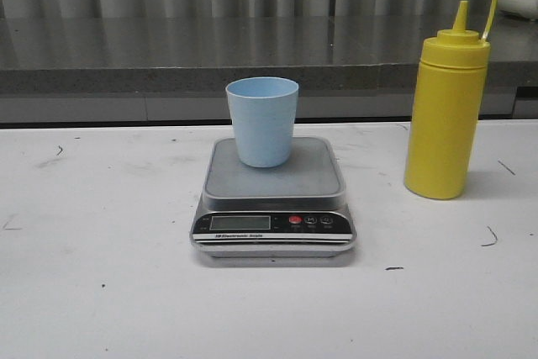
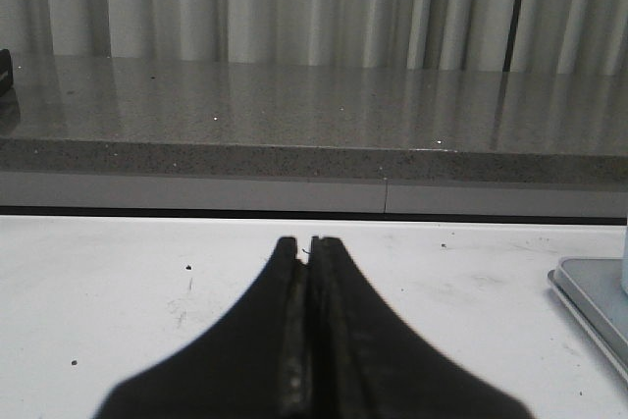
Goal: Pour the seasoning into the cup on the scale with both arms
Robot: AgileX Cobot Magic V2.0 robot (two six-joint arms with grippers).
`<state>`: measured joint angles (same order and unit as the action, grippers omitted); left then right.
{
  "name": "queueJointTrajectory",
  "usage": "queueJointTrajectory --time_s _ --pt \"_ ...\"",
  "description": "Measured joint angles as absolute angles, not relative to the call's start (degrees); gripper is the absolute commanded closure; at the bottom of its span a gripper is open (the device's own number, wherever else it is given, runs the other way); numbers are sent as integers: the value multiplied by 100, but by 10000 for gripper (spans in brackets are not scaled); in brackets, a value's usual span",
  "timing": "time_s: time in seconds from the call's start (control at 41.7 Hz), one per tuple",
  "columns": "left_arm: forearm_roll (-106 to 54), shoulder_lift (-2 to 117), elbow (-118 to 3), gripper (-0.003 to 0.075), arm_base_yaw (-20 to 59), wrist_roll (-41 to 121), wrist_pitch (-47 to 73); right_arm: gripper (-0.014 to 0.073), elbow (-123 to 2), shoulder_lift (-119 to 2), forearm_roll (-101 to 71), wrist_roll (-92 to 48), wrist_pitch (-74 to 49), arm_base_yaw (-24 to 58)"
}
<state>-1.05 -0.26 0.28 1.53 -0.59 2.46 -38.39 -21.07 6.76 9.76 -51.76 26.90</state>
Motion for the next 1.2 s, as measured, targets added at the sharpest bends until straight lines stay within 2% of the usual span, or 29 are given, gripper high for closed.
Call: queueJointTrajectory --time_s 1.199 --pt "-105 -26 28 740 153 -59 232 661 -3827 -2032 710 976 -5176 2666"
